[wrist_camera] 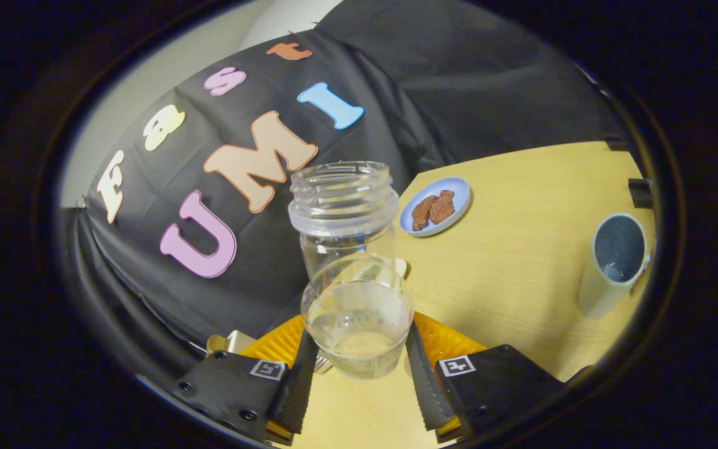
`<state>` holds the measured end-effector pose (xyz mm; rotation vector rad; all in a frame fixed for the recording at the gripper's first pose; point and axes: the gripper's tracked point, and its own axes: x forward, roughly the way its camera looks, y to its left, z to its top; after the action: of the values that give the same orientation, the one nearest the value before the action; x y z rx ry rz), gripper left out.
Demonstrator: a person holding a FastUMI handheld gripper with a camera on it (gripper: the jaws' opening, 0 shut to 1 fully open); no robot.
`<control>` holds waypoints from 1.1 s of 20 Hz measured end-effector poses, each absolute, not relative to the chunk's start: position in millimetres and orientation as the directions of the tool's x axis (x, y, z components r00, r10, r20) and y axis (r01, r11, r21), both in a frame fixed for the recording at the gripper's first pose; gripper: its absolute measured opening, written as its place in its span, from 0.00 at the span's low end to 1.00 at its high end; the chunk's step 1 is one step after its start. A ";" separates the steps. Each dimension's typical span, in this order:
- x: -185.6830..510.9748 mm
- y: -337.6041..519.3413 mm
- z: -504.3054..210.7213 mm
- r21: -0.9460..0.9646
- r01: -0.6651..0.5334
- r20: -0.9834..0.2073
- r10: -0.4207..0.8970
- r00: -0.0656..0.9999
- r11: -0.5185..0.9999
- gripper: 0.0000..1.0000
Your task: Take the bottle from table, then pour the juice into the cup, finally place the bottle on the coaster
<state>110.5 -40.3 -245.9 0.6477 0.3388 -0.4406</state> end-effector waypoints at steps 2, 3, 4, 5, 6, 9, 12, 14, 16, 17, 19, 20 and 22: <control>112.8 -41.6 -252.3 0.445 0.499 -0.442 -0.303 0.844 0.744 0.74; 114.6 -41.0 -255.8 0.419 0.501 -0.445 -0.310 0.840 0.757 0.74; 115.9 -40.2 -260.0 0.396 0.502 -0.450 -0.315 0.836 0.768 0.74; 111.3 -39.4 -263.1 0.374 0.505 -0.454 -0.321 0.831 0.778 0.74; 113.5 -39.5 -267.3 0.352 0.507 -0.460 -0.326 0.826 0.787 0.74; 115.4 -42.8 -277.8 0.285 0.519 -0.477 -0.350 0.806 0.806 0.74; 115.6 -45.3 -288.7 0.219 0.526 -0.495 -0.371 0.786 0.822 0.74; 116.5 -45.2 -292.9 0.181 0.520 -0.501 -0.377 0.779 0.834 0.74; 117.7 -46.6 -297.8 0.144 0.519 -0.502 -0.389 0.772 0.843 0.74; 118.7 -47.3 -300.1 0.128 0.519 -0.504 -0.395 0.768 0.845 0.74; 119.7 -47.6 -303.8 0.100 0.519 -0.506 -0.405 0.761 0.849 0.74; 120.7 -46.7 -307.4 0.087 0.516 -0.509 -0.407 0.758 0.852 0.74; 121.9 -44.6 -315.0 0.056 0.507 -0.516 -0.410 0.752 0.860 0.74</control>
<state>121.9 -44.6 -315.0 0.1974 0.5155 -0.5040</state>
